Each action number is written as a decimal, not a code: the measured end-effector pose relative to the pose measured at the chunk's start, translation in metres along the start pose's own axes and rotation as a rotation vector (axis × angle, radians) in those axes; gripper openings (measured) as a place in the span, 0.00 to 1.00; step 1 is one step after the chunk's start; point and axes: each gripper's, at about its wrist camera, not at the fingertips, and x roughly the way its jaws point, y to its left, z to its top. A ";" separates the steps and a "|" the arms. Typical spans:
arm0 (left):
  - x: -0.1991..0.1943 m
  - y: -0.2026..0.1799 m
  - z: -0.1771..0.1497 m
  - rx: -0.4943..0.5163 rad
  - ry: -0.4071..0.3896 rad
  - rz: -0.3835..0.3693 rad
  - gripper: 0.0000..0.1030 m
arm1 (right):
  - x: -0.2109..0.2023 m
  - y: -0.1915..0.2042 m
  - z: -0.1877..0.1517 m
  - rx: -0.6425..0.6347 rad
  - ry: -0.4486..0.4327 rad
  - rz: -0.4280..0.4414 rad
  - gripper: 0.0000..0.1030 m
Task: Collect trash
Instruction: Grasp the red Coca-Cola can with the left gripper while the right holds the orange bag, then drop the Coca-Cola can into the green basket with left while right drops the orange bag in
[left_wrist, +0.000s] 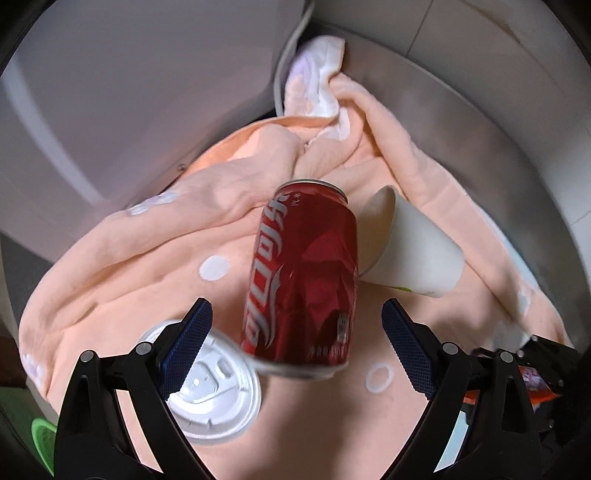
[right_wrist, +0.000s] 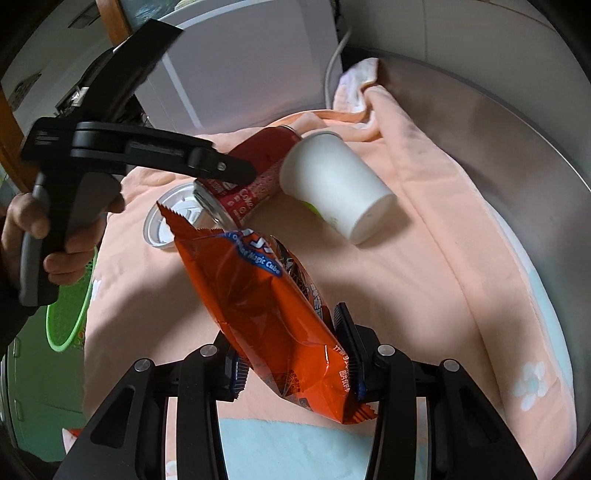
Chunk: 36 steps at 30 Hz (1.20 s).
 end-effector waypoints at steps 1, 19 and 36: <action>0.005 -0.002 0.002 0.008 0.007 0.003 0.89 | 0.000 0.000 -0.001 0.007 0.000 0.002 0.40; 0.011 -0.005 -0.002 -0.001 -0.017 -0.022 0.66 | -0.001 0.006 -0.007 0.031 -0.010 0.018 0.40; -0.100 0.035 -0.078 -0.087 -0.206 0.013 0.66 | -0.014 0.065 -0.005 -0.052 -0.042 0.093 0.40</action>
